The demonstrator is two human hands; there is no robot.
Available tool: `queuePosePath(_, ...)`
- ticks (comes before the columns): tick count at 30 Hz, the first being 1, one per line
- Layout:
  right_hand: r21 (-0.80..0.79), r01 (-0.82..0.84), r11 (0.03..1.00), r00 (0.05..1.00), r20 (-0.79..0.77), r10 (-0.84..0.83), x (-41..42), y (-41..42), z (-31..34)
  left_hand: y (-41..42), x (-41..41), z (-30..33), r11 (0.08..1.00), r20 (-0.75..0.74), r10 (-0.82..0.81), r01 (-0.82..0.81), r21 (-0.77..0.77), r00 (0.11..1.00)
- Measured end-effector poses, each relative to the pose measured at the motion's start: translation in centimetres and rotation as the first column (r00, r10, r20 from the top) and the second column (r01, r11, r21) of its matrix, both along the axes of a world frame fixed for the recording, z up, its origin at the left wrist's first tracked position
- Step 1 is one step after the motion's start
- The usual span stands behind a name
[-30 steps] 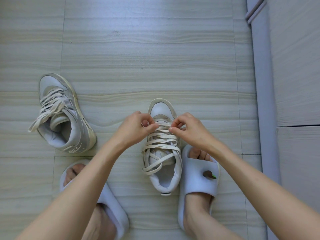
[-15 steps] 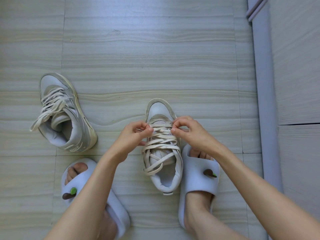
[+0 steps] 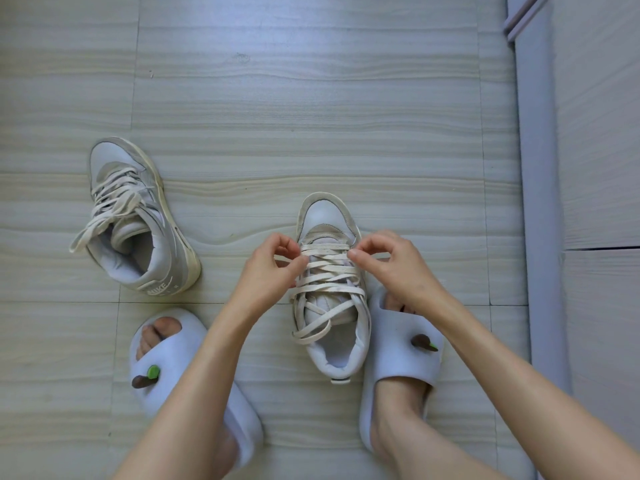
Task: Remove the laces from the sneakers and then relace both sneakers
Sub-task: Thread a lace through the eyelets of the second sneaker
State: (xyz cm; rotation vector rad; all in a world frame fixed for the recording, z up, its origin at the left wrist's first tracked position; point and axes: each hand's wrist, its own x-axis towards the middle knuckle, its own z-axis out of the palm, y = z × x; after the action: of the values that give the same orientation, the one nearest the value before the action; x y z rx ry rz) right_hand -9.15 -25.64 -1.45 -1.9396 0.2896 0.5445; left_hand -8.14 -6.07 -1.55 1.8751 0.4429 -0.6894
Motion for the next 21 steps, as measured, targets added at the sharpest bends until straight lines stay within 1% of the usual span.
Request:
queuePosePath(2, -0.045, -0.066, 0.997, 0.998, -0.003, 0.066, -0.2, 0.5, 0.1, -0.4, -0.4, -0.3, 0.994, 0.007, 0.017, -0.018, 0.106, 1.000)
queuePosePath(4, -0.138, -0.184, 0.973, 0.983, -0.005, 0.185, -0.2, 1.0, 0.0, -1.1, -0.6, -0.5, 0.981, -0.024, 0.030, -0.025, 0.193, 0.999)
queuePosePath(6, -0.235, -0.289, 0.928, 0.953, 0.022, 0.302, -0.2, 1.3, -0.1, -1.6, -0.4, -0.6, 0.972, -0.092, 0.003, 0.019, 0.233, 0.996)
queuePosePath(8, -0.299, -0.366, 0.881, 0.914, 0.063, 0.401, -0.4, 1.3, 0.0, -1.9, 0.0, -0.7, 0.959, -0.138, -0.029, 0.067, 0.276, 0.990)
queuePosePath(11, -0.383, -0.440, 0.812, 0.851, 0.109, 0.513, -0.5, 0.9, 0.2, -2.0, 0.7, -0.7, 0.948, -0.152, 0.004, 0.045, 0.315, 0.988)
queuePosePath(13, -0.391, -0.450, 0.803, 0.834, 0.136, 0.534, -0.4, 0.6, 0.4, -2.1, 0.9, -0.7, 0.951, -0.139, 0.024, 0.020, 0.309, 0.990)
queuePosePath(15, -0.360, -0.447, 0.819, 0.834, 0.162, 0.527, -0.2, 0.1, 0.5, -1.9, 1.0, -0.7, 0.962, -0.126, 0.053, -0.017, 0.272, 0.991)
queuePosePath(18, -0.292, -0.421, 0.859, 0.859, 0.177, 0.481, -0.3, -0.5, 0.5, -1.1, 0.9, -1.0, 0.983, -0.137, 0.054, -0.029, 0.183, 0.989)
queuePosePath(21, -0.266, -0.395, 0.880, 0.879, 0.171, 0.446, -0.4, -0.5, 0.2, -0.5, 0.7, -1.0, 0.997, -0.168, 0.037, -0.026, 0.067, 0.985)
